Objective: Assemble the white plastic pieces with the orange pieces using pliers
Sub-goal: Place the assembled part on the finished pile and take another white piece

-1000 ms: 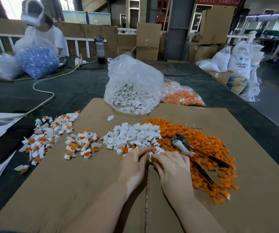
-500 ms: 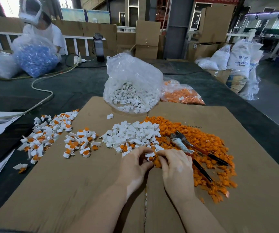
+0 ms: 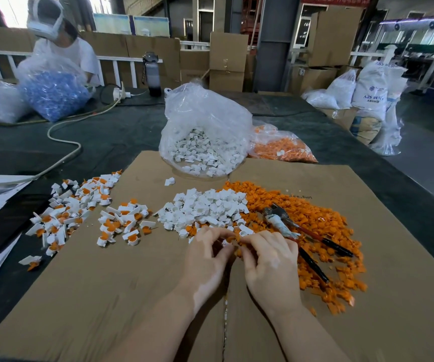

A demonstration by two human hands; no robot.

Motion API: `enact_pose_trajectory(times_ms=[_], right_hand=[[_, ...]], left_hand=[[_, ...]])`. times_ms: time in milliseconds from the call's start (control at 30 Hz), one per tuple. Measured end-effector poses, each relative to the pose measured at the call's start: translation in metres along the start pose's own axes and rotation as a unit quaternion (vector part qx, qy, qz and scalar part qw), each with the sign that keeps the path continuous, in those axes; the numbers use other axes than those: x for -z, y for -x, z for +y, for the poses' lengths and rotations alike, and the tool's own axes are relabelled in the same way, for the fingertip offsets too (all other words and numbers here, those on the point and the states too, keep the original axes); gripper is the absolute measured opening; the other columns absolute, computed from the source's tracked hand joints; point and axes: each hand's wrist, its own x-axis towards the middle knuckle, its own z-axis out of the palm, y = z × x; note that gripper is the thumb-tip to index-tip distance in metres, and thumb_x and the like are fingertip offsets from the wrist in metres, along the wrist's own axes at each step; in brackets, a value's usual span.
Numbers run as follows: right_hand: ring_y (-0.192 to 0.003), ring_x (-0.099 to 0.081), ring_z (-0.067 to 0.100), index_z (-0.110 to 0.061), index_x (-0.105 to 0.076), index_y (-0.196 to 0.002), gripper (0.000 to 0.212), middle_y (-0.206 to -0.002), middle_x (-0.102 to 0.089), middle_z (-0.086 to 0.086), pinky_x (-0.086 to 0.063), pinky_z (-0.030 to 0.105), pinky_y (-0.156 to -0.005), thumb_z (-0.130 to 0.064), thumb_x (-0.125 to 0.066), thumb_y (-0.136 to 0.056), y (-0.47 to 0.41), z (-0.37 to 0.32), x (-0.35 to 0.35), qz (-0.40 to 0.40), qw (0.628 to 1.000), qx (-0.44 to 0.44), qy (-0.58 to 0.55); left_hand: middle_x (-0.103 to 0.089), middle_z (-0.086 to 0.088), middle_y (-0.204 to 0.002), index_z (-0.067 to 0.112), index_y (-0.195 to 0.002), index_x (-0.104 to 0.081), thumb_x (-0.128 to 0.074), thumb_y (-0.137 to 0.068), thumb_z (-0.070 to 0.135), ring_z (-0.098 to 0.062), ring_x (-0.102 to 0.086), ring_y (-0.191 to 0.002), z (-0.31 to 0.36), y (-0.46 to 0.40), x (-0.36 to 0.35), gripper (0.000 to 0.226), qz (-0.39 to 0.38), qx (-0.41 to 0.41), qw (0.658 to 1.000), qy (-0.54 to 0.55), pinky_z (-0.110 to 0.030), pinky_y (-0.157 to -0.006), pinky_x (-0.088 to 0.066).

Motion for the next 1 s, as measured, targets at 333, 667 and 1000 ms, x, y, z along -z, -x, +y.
enact_pose_trajectory(times_ms=[333,667,1000], right_hand=[[-0.066,-0.055,0.023,-0.015,-0.064,-0.071,0.019,-0.068,-0.057,-0.002,-0.040,0.036,-0.067,-0.008,-0.076,-0.058,0.004,-0.002,-0.004,-0.039,0.995,-0.019,0.090],[-0.061,-0.055,0.022,-0.013,-0.070,-0.074,0.035,-0.066,-0.057,-0.001,-0.044,0.037,-0.062,0.006,-0.086,-0.050,0.003,0.001,-0.007,-0.028,0.993,-0.023,0.114],[-0.063,-0.054,0.021,-0.016,-0.063,-0.069,0.024,-0.068,-0.056,-0.002,-0.044,0.037,-0.062,-0.004,-0.084,-0.063,0.001,-0.001,-0.005,-0.035,0.996,-0.024,0.072]], left_hand=[[-0.036,-0.003,-0.100,0.010,-0.096,-0.068,-0.059,-0.088,0.004,0.020,-0.041,-0.078,-0.031,-0.021,0.049,0.013,0.217,0.093,0.971,-0.035,0.004,-0.076,-0.024],[-0.041,0.005,-0.099,0.017,-0.101,-0.068,-0.064,-0.083,0.006,-0.016,-0.035,-0.104,-0.037,-0.020,0.047,0.022,0.192,0.032,0.961,-0.195,-0.017,-0.085,-0.025],[-0.060,0.008,-0.090,0.022,-0.100,-0.065,-0.066,-0.085,0.017,-0.006,-0.053,-0.082,-0.024,-0.015,0.036,0.016,0.038,0.026,0.989,-0.138,-0.007,-0.064,-0.034]])
